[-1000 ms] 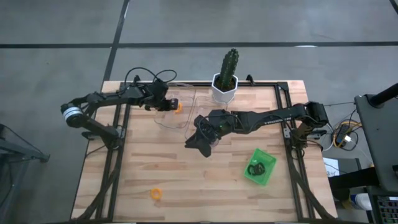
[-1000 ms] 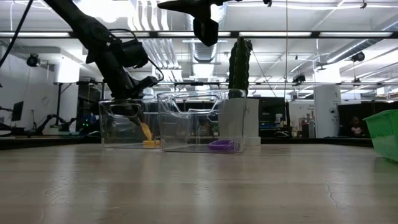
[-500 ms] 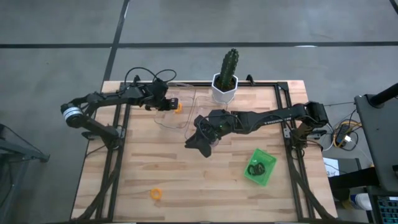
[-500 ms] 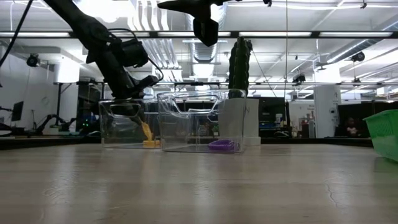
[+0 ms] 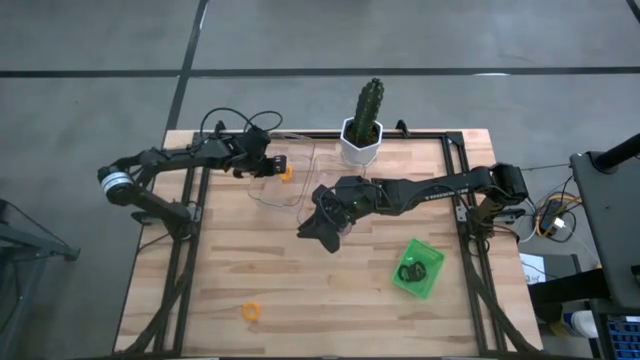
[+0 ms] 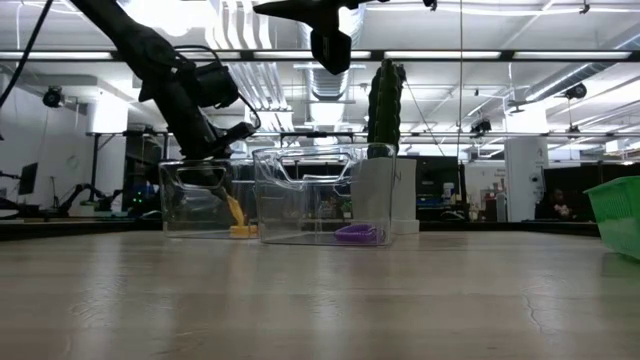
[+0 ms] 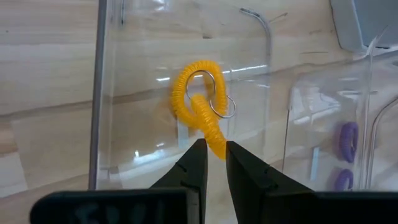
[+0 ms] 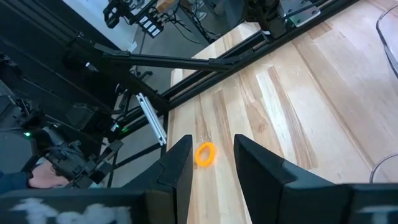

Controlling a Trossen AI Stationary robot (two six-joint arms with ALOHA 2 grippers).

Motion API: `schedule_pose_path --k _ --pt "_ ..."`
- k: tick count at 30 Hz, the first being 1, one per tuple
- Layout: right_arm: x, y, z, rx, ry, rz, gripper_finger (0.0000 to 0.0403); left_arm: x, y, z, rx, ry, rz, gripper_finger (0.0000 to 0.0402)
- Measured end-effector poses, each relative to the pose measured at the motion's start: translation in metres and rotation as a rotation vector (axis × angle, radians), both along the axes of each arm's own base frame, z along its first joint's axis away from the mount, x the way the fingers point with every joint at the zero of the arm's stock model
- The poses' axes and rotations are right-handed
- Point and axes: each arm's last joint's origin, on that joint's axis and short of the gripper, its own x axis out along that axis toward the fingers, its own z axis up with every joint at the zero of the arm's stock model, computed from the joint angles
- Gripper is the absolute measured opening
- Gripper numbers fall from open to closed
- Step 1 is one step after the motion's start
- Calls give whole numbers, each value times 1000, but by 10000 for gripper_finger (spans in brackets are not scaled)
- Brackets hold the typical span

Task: Sort spring keychains
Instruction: Put the top yellow spring keychain into the left transparent bin, then put the yellow spring keychain into the left transparent bin

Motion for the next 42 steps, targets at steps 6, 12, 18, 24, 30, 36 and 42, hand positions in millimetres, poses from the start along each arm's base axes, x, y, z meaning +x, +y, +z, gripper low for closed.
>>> schedule_pose_path --k 6,12,18,24,30,36,42 --pt "0 0 0 1 0 0 111 0 0 0 13 7 -15 51" --pt "0 0 0 0 0 0 112 0 0 0 28 10 -61 51" --pt "0 0 0 -1 0 0 112 2 -1 1 22 -18 -99 51" --pt "0 0 0 -1 0 0 112 3 -1 2 24 -37 -134 51" --pt "0 0 0 -1 0 1 112 4 -2 2 -5 -57 -145 51" --pt "0 0 0 -1 0 1 112 3 -3 8 -2 -78 -164 51" --pt "0 0 0 -1 0 1 111 -1 -16 42 24 -233 -311 51"
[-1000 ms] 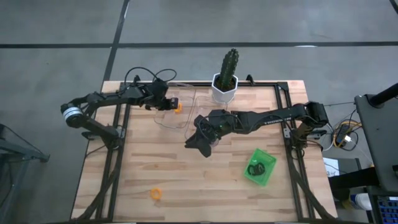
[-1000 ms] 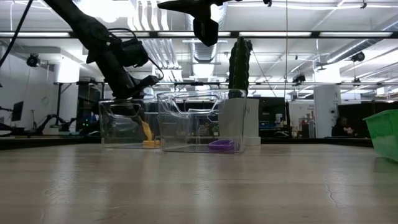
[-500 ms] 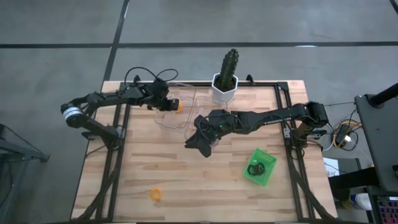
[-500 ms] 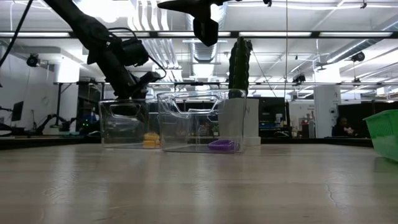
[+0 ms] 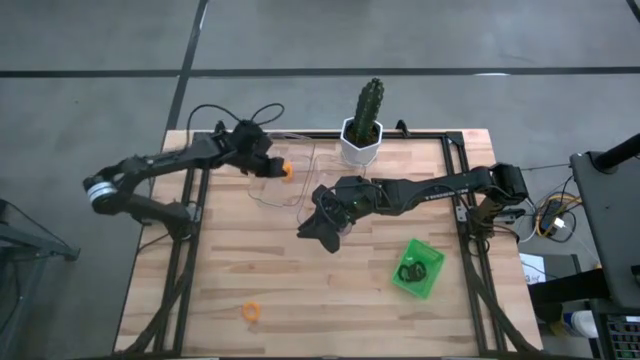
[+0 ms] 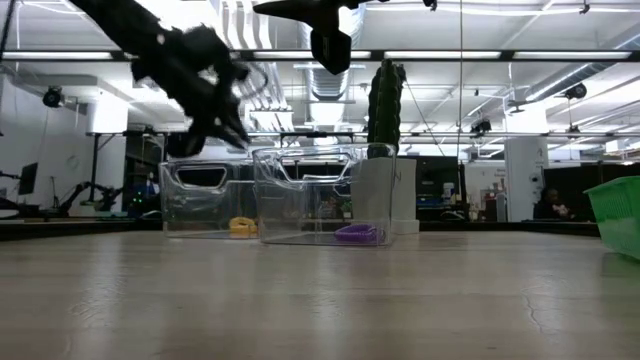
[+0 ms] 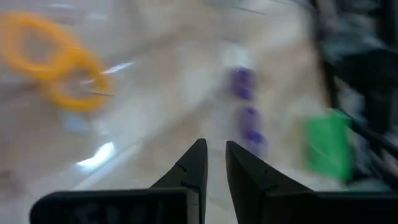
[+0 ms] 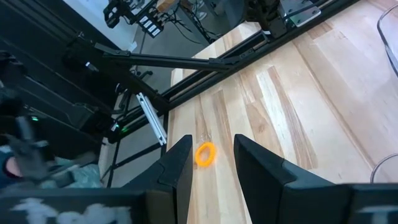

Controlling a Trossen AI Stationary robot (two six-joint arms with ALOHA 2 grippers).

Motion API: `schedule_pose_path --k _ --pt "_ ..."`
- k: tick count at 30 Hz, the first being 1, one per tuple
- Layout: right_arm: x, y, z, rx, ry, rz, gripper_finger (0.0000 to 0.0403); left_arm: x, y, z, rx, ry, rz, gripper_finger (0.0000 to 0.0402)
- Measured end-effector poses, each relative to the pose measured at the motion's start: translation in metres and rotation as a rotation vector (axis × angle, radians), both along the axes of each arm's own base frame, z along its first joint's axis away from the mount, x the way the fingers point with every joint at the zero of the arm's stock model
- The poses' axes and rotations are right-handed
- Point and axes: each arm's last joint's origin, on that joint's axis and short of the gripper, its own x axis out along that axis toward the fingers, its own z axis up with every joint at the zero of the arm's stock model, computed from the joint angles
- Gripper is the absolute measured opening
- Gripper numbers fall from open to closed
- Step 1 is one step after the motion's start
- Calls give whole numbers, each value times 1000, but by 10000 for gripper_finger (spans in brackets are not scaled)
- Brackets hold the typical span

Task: Sort spring keychains
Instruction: Put the yellow spring keychain into the left transparent bin

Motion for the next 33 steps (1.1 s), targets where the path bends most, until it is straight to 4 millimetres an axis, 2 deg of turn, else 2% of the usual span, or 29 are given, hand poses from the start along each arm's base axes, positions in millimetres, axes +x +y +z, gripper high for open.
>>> schedule_pose_path --k 3,8,14,18,24,30,33 --pt "0 0 0 -1 0 0 112 -5 -22 22 32 -89 -108 51" --pt "0 0 0 -40 -13 16 112 -17 -71 52 118 -159 -205 51" --pt "-5 -2 6 -82 -24 27 112 -35 -123 74 192 -223 -222 51" --pt "-10 -2 11 -142 -35 43 112 -42 -154 76 231 -214 -224 51" --pt "-26 -3 33 -233 -125 72 112 -44 -194 68 250 -177 -239 51" --pt "-60 0 55 -306 -214 82 112 -42 -226 57 259 -152 -217 51" --pt "-83 3 60 -312 -249 91 112 -40 -238 50 248 -125 -225 51"
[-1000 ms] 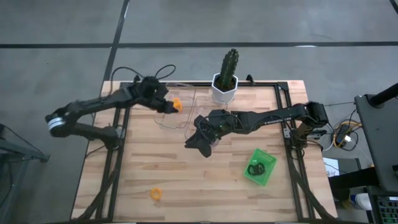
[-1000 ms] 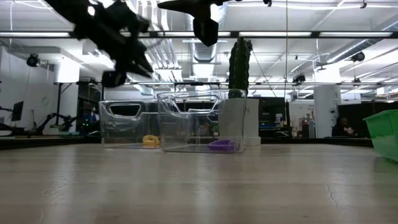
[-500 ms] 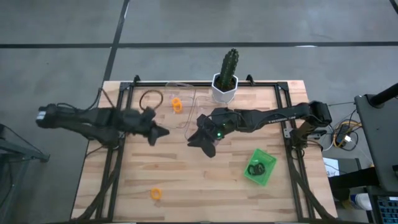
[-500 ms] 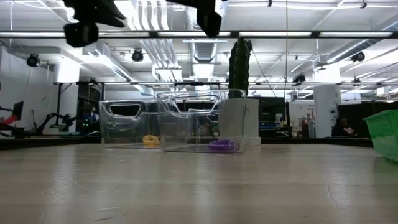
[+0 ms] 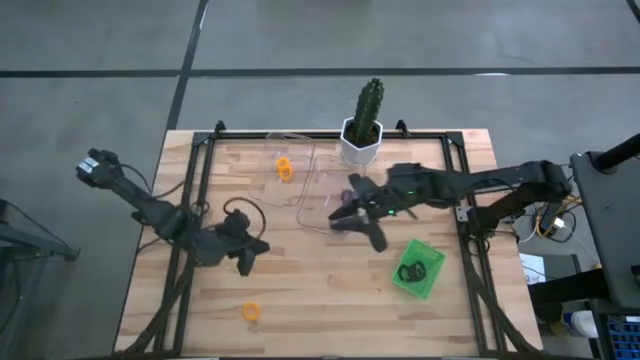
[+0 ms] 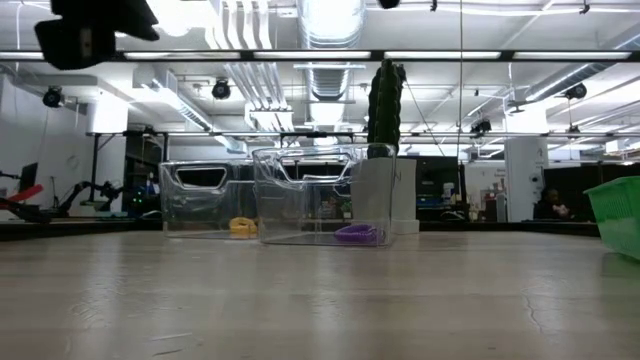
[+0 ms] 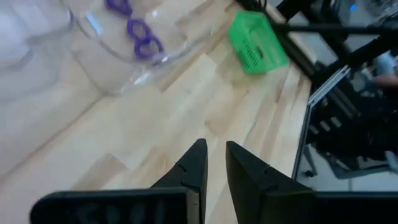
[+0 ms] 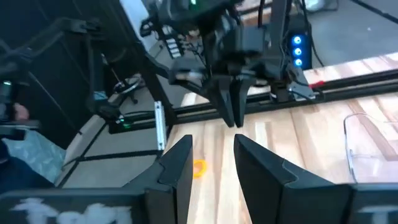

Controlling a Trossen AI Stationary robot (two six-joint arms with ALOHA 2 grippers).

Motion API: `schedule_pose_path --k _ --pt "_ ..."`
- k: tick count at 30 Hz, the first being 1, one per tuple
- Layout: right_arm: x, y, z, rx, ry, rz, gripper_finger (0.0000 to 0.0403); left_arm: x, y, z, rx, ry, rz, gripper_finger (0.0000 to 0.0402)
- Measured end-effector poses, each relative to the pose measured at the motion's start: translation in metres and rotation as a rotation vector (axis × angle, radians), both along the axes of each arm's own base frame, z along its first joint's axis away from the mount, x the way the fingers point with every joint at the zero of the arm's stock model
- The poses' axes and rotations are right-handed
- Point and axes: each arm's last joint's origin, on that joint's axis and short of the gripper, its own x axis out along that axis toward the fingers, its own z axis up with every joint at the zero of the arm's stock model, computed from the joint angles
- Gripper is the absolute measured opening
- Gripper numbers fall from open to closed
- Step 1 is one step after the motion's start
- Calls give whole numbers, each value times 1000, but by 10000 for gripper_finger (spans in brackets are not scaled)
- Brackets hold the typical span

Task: Sort spring keychains
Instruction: Put the yellow spring keychain into the left transparent bin

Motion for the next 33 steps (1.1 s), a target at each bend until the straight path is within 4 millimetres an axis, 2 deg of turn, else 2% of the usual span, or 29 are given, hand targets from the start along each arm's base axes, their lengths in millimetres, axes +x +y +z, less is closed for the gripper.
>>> schedule_pose_path --k 4,8,14,18,25,33 --pt "-30 4 -4 5 -68 20 112 7 -13 -13 -11 57 -1 51" --pt "-61 8 -12 23 -215 47 112 14 -23 -27 -26 119 10 51" --pt "-101 10 -32 56 -393 76 112 23 -33 -47 -75 246 -26 51" --pt "-123 7 -46 102 -431 62 112 24 -40 -58 -123 319 -12 51" --pt "-143 3 -72 121 -403 56 112 15 -60 -71 -211 405 19 51" --pt "-150 1 -95 105 -362 35 111 -3 -75 -83 -278 523 108 51"
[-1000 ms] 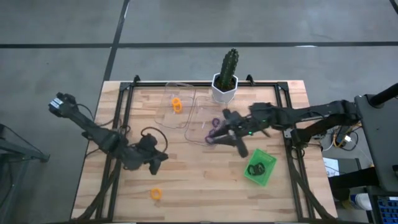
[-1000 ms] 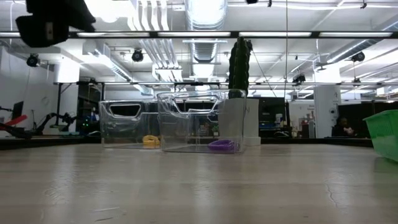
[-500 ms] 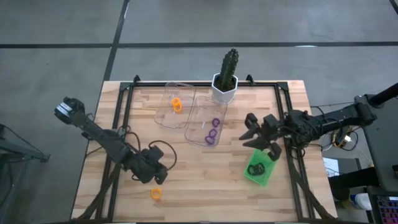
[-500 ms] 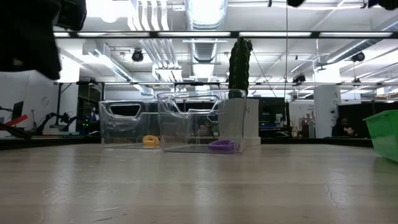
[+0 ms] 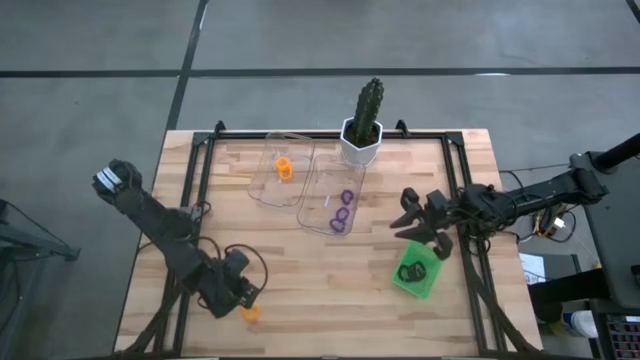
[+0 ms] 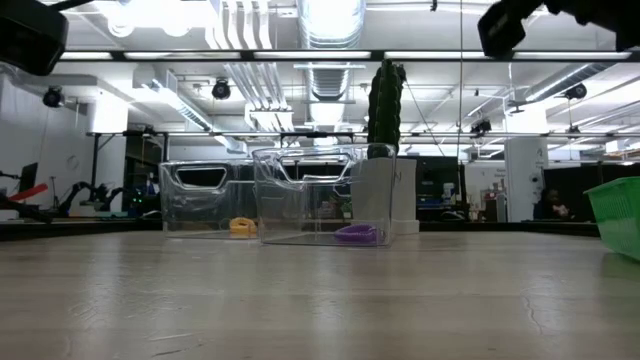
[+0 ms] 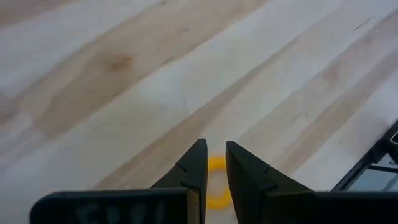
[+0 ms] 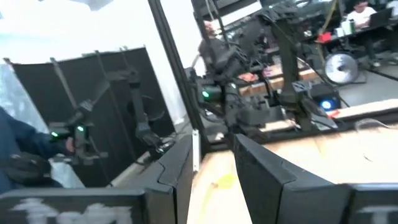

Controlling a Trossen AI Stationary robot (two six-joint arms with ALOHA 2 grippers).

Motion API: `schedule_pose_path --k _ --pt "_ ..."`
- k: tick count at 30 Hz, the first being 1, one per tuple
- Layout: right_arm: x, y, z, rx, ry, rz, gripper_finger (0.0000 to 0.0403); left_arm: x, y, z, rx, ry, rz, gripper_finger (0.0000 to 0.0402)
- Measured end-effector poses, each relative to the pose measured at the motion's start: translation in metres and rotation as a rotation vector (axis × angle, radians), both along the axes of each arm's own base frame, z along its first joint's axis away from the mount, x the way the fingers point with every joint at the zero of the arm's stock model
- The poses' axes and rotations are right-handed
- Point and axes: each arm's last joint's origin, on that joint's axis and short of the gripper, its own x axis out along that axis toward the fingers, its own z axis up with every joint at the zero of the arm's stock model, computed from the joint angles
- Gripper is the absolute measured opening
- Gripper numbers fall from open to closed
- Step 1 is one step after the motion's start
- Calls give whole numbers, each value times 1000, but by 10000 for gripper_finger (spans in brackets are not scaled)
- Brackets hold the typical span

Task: Sort spring keychains
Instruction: Put the yellow spring keychain into the left transparent bin

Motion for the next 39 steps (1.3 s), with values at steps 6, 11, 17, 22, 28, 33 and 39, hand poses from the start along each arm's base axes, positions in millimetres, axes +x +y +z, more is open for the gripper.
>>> schedule_pose_path --k 6,11,17,22,28,33,39 --pt "1 -1 -16 -9 55 -24 111 -2 -4 -1 -73 57 -24 51" --pt "3 0 -21 -1 82 -21 112 -3 -7 -4 -91 96 -42 51" --pt "6 0 -19 0 85 -21 112 2 -13 -15 -117 145 -3 51" --pt "7 1 -19 0 88 -21 112 9 -22 -22 -148 114 -19 51" --pt "7 1 -19 0 88 -21 112 8 -20 -21 -113 103 -50 51" --pt "7 1 -19 0 88 -21 112 8 -20 -21 -116 104 -28 51" --pt "7 1 -19 0 88 -21 112 7 -18 -22 -103 117 -26 51"
